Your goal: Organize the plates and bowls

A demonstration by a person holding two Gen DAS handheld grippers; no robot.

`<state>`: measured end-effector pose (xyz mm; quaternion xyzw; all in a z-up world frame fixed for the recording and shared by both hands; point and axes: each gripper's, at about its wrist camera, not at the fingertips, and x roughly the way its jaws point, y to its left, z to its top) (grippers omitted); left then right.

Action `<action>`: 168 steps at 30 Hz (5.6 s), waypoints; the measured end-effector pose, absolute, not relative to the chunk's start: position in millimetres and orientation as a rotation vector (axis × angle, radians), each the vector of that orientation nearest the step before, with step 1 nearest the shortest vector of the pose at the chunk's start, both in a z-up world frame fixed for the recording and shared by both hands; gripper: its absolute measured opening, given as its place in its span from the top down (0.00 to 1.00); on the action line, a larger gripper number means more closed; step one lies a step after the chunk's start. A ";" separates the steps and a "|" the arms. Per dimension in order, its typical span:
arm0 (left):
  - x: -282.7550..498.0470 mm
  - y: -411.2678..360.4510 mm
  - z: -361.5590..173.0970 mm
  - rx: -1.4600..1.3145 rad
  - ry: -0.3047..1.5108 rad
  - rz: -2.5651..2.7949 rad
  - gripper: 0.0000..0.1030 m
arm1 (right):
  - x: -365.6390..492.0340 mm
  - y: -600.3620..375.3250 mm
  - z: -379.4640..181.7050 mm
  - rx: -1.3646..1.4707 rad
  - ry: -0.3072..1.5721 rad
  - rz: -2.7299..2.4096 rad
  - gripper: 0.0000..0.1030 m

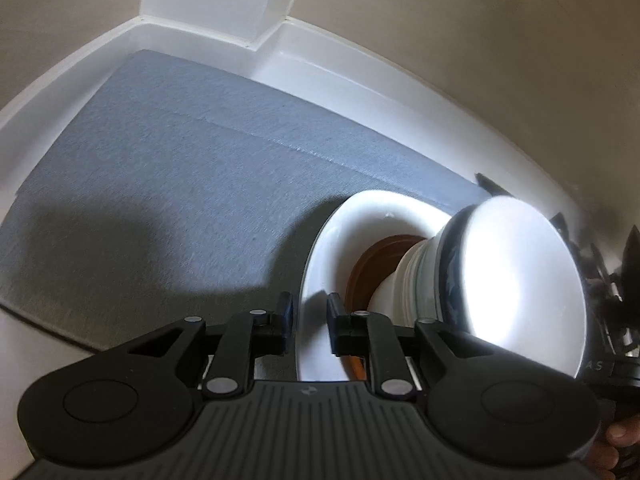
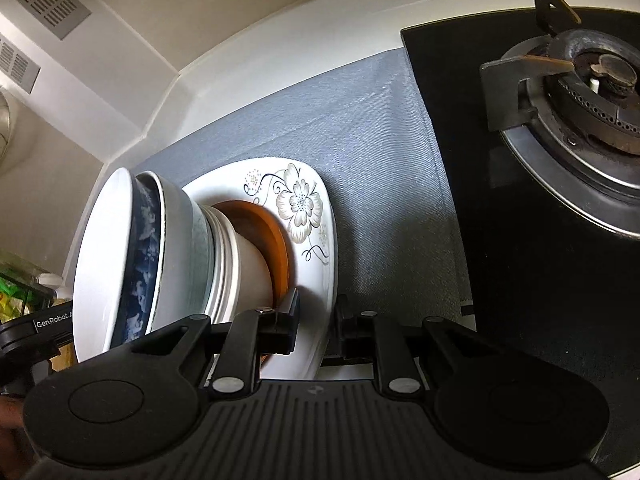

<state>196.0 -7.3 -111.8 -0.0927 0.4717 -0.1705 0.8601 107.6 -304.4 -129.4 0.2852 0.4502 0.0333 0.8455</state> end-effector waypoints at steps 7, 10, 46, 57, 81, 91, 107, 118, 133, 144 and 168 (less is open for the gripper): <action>158.1 -5.6 -103.6 -0.180 0.956 -0.261 0.52 | 108.6 -301.9 -124.8 0.489 0.949 0.130 0.78; 134.0 -3.2 -95.3 -0.178 0.931 -0.213 0.31 | 104.4 -302.8 -124.2 0.447 0.944 0.150 0.71; 136.8 -18.1 -38.5 0.073 0.866 -0.397 0.00 | 49.0 -238.5 -45.7 0.274 0.749 -0.053 0.00; 140.0 -10.0 -44.6 0.108 0.875 -0.501 0.00 | 29.3 -207.0 -34.6 0.268 0.746 -0.201 0.00; 147.6 0.5 -27.1 0.111 0.872 -0.532 0.00 | 37.9 -180.2 -23.2 0.242 0.759 -0.233 0.00; 143.4 4.5 -31.2 0.124 0.889 -0.530 0.00 | 36.0 -179.0 -26.0 0.261 0.767 -0.216 0.00; 139.0 3.5 -27.8 0.132 0.870 -0.534 0.00 | 32.5 -179.2 -23.8 0.271 0.754 -0.218 0.00; 137.1 4.1 -28.7 0.133 0.869 -0.536 0.00 | 26.8 -176.9 -24.4 0.270 0.751 -0.216 0.00; 135.4 3.3 -28.7 0.130 0.871 -0.539 0.00 | 24.9 -176.9 -22.3 0.270 0.748 -0.218 0.00; 133.4 2.8 -28.2 0.132 0.867 -0.540 0.00 | 23.8 -177.6 -22.6 0.273 0.747 -0.218 0.00; 132.1 5.3 -30.3 0.133 0.870 -0.547 0.00 | 20.3 -176.4 -24.6 0.291 0.747 -0.226 0.00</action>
